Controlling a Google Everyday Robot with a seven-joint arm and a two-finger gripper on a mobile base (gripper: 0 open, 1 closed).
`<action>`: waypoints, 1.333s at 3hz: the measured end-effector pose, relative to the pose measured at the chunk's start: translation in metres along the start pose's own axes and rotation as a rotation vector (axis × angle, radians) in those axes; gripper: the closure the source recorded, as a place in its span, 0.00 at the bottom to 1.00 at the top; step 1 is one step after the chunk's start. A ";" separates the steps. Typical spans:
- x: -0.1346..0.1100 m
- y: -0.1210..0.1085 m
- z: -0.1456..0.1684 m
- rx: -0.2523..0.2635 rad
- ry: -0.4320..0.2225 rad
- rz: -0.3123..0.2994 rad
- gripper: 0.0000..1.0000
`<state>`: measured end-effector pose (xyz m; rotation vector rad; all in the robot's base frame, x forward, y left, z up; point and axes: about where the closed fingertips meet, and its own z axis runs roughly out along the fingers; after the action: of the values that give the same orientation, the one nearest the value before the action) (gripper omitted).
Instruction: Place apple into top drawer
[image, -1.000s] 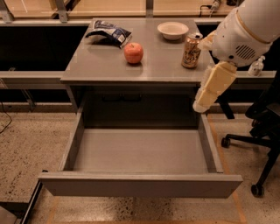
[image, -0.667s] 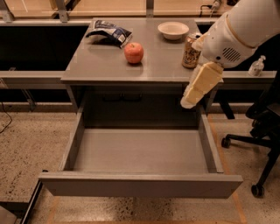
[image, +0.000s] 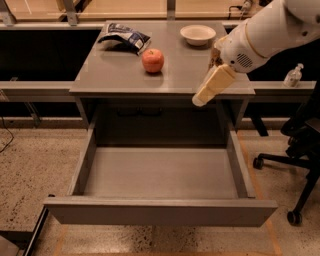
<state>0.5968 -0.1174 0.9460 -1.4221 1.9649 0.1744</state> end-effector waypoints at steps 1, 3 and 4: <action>-0.001 -0.028 0.037 -0.001 -0.024 0.018 0.00; -0.005 -0.065 0.087 -0.003 -0.061 0.074 0.00; -0.004 -0.065 0.096 0.005 -0.084 0.117 0.00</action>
Offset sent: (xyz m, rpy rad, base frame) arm 0.1527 0.0289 -0.0623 0.1490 0.0228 -0.0831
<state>0.6979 -0.0927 0.8944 -1.2765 1.9789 0.2781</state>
